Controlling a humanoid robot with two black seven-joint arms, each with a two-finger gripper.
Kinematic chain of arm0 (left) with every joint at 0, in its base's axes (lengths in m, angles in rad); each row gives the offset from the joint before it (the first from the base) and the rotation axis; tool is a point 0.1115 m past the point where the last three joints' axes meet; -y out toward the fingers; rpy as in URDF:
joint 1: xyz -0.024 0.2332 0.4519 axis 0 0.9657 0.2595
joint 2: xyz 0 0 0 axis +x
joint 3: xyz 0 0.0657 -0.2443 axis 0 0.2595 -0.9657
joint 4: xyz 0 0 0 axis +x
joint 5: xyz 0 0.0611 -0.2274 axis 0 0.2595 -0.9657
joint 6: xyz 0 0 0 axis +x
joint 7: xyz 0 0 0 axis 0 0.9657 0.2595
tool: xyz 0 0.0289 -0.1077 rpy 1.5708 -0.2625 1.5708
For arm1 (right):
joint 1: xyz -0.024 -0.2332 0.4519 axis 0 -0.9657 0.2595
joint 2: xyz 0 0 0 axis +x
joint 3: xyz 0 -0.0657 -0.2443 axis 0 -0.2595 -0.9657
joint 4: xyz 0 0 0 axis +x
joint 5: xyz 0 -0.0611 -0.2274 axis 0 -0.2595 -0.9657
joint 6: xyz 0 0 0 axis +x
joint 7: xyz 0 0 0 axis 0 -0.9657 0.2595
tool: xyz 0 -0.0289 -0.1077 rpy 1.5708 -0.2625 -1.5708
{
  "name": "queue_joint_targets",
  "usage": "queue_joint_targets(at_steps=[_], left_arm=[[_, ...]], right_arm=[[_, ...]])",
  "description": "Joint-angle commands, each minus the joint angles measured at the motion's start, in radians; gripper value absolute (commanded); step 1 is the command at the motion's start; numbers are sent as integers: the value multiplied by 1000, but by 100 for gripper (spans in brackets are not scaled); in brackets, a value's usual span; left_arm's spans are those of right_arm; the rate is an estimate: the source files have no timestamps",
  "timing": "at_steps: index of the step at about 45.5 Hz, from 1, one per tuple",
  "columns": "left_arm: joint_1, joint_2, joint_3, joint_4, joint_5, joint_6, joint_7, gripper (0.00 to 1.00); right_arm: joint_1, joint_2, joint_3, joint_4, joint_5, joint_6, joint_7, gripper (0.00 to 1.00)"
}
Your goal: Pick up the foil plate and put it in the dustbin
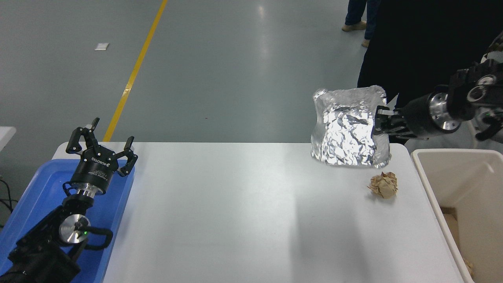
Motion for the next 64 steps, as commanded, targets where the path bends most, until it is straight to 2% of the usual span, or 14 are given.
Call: queue_joint_targets(at_steps=[1,27,34,41,50,58,64], left_arm=[[0,0,0,0,0,1,0,98],[0,0,0,0,0,1,0,98],[0,0,0,0,0,1,0,98],[0,0,1,0,0,-1,0,98],[0,0,0,0,0,-1,0,98],[0,0,0,0,0,-1,0,98],[0,0,0,0,0,1,0,98]], right_arm=[[124,-73,6,5,-1,110,0,0],[70,-89,6,-74,3,101,0,0],[-64,-87,43,-267,23,89,0,0],[-342,-72,152,-574,112,52,-2,0],[-646,17,236,-881,218,-38,-8,0],[-816,69,236,-1045,360,-95,-13,0],[-927,88,239,-1134,413,-173,-13,0]])
